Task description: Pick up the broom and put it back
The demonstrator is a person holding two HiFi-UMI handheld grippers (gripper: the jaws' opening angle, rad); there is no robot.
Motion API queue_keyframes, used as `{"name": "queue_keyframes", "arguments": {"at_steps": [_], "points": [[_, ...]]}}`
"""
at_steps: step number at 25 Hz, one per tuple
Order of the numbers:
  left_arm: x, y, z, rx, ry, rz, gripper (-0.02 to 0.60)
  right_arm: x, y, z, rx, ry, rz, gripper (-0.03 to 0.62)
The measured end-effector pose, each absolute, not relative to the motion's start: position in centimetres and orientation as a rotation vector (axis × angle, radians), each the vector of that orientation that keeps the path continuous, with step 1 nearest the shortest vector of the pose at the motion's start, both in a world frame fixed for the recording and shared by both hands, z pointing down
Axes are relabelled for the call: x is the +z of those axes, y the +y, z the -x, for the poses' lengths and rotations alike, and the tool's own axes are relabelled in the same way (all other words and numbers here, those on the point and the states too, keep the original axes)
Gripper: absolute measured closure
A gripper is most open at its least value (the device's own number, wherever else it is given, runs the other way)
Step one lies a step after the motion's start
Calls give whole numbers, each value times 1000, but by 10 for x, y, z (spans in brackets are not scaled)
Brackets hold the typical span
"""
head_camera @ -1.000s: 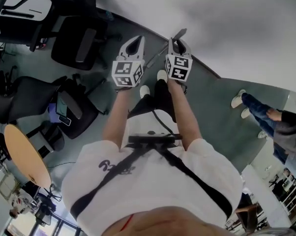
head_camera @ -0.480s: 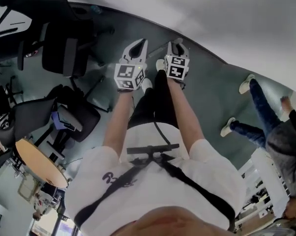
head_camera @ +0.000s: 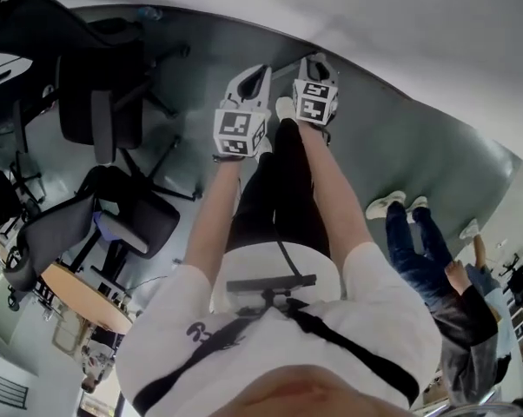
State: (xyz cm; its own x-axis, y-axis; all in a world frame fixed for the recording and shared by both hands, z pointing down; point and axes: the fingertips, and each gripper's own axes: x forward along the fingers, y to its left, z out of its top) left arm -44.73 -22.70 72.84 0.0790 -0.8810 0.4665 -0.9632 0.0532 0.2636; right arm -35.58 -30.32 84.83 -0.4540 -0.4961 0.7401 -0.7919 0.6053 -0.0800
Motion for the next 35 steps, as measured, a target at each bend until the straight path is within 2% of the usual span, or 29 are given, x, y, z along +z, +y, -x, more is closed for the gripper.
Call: {"name": "queue_keyframes", "arguments": {"at_steps": [12, 25, 35], "points": [[752, -261, 457, 170, -1800, -1841, 569, 870, -391, 366, 604, -2108, -1200, 500], [754, -262, 454, 170, -1793, -1838, 569, 881, -388, 370, 620, -2116, -1099, 500], [746, -254, 444, 187, -1803, -1825, 569, 872, -378, 347, 624, -2114, -1065, 499]]}}
